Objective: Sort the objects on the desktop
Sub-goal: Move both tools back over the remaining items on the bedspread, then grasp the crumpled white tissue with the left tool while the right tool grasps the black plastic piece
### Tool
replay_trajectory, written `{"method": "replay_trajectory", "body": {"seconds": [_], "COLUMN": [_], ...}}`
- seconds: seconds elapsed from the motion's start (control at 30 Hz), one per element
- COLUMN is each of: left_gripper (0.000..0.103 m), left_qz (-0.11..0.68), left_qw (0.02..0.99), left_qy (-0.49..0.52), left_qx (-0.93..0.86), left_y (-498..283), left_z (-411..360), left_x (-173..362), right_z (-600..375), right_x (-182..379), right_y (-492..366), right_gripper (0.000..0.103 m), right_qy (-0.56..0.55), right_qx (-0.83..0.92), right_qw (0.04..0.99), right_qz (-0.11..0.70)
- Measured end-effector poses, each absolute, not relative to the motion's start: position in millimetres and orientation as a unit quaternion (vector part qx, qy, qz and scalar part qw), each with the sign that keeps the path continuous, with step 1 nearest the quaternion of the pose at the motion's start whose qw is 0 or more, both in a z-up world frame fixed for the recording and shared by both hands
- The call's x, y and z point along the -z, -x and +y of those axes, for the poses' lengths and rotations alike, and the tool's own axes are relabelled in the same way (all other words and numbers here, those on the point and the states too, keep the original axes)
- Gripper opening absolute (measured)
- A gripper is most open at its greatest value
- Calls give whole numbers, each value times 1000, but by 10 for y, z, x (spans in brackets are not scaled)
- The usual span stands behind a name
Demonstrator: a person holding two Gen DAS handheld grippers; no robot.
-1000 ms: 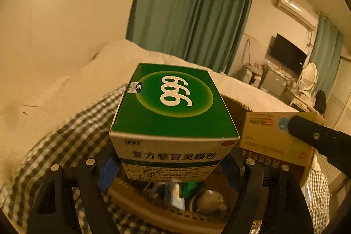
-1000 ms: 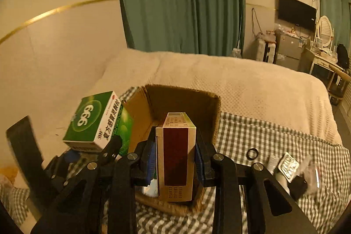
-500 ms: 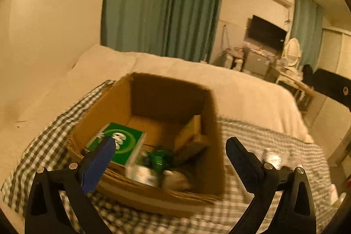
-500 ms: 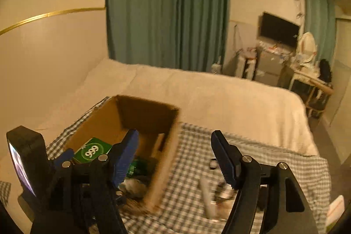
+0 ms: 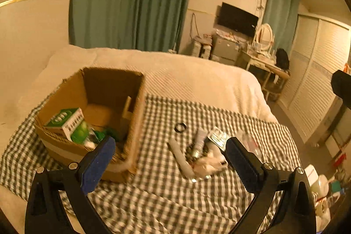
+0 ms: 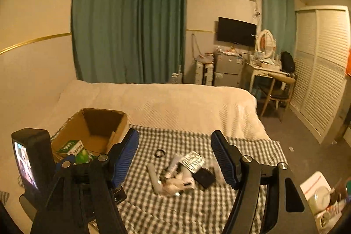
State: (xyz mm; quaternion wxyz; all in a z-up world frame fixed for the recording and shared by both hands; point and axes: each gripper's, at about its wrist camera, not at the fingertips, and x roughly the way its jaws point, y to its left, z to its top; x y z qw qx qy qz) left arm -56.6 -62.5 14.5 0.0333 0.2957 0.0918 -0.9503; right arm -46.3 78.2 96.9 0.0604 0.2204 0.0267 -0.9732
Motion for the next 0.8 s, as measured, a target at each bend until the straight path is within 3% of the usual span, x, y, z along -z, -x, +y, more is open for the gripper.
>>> {"method": "replay_trajectory", "body": {"seconds": [0.4,0.63,0.8], "left_gripper": [103,103,103], "left_qz": [91,57,45], "left_qw": [44,28,1], "left_qy": [-336,-366,-360], "left_qx": [936,929,932], "left_y": [804,1062,1244], "left_z": [-421,-163,57], "left_x": [601,1271,1510], "right_z": [1365,1763,1971], "right_x": [-406,387,866], "right_y": [529,775,1091], "right_gripper": [68,68,68], "right_qy": [-254,-266,-310], "right_qx": [966,964,950], "right_qw": [47,-1,-1], "right_qz": [-20,15,-23]}}
